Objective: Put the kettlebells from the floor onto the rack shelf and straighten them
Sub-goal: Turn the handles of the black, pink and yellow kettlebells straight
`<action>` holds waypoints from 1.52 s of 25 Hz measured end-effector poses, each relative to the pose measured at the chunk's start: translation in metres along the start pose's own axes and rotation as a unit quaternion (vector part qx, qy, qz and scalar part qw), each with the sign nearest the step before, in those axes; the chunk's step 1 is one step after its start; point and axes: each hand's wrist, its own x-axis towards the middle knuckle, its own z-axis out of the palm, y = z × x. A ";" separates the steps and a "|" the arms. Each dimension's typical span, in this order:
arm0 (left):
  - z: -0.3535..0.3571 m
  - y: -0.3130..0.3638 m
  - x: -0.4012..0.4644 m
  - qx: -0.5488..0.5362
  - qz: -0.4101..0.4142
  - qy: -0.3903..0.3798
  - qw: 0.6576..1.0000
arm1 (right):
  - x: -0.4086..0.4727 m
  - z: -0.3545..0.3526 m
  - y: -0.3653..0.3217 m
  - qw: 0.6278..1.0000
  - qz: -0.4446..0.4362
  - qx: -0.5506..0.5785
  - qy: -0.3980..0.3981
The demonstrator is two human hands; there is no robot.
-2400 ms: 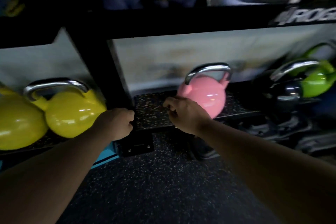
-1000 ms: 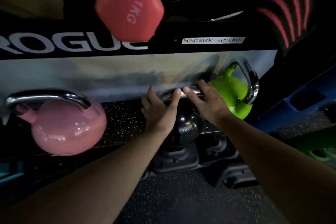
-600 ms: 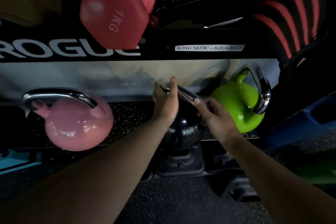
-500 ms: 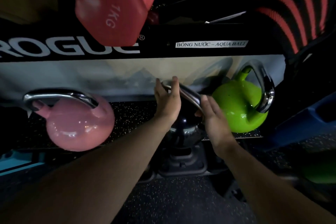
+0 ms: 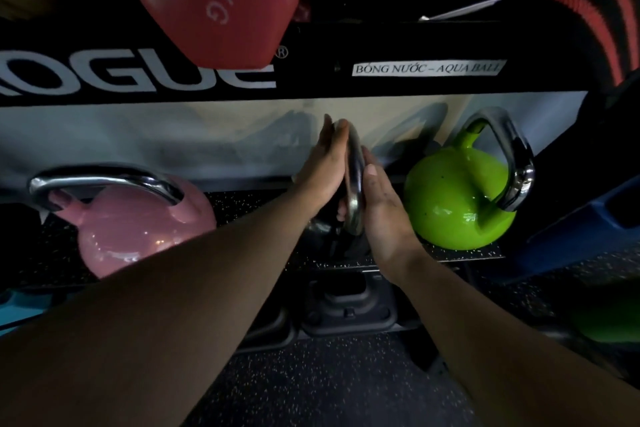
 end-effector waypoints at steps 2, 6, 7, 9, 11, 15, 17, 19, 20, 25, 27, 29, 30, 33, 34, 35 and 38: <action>-0.009 0.003 0.005 -0.006 -0.001 -0.021 1.000 | 0.001 0.014 0.006 1.000 -0.005 0.016 0.007; -0.007 -0.011 0.005 -0.024 0.001 0.003 1.000 | 0.001 0.018 0.011 0.999 -0.006 0.042 0.017; -0.007 -0.015 0.007 -0.027 0.005 0.005 1.000 | 0.000 0.016 0.012 0.999 -0.002 0.046 0.014; -0.009 -0.017 0.007 -0.022 0.011 0.009 1.000 | 0.000 0.013 0.011 0.999 0.003 0.040 0.006; -0.009 -0.018 0.007 -0.011 0.008 0.016 1.000 | -0.001 0.011 0.009 0.999 0.006 0.042 -0.002; -0.006 -0.021 0.006 0.004 -0.015 0.031 0.999 | -0.002 0.006 0.007 0.997 0.026 0.074 -0.024; -0.006 -0.028 0.012 0.005 -0.016 0.033 0.999 | -0.003 0.006 0.005 0.995 0.031 0.091 -0.024; -0.005 -0.031 0.015 0.007 -0.020 0.037 0.999 | -0.003 0.006 0.004 0.994 0.030 0.103 -0.015; -0.005 -0.031 0.015 0.010 -0.023 0.039 0.999 | -0.002 0.006 0.004 0.993 0.031 0.112 -0.012; -0.007 -0.025 0.005 0.007 -0.008 0.035 0.999 | -0.004 0.003 0.007 0.994 0.030 0.103 -0.013; -0.008 -0.022 0.003 0.014 -0.001 0.040 0.999 | -0.005 0.004 0.007 0.997 0.028 0.070 -0.011; -0.008 -0.020 0.004 0.012 0.003 0.041 0.999 | -0.005 0.005 0.007 0.999 0.024 0.044 -0.005; -0.008 -0.021 0.005 0.011 0.009 0.039 0.999 | -0.005 0.005 0.007 0.999 0.024 0.034 -0.001; -0.008 -0.023 0.006 0.013 0.021 0.036 0.999 | -0.007 0.008 0.009 1.000 0.013 0.007 0.013; -0.009 -0.023 0.007 0.015 0.019 0.035 0.999 | -0.008 0.008 0.009 1.000 0.011 0.004 0.012; -0.010 -0.022 0.006 0.019 0.020 0.033 0.999 | -0.009 0.009 0.007 1.000 0.011 0.006 0.009; -0.013 -0.019 0.000 0.045 0.017 0.007 0.999 | -0.014 0.010 0.002 1.000 0.015 -0.013 0.005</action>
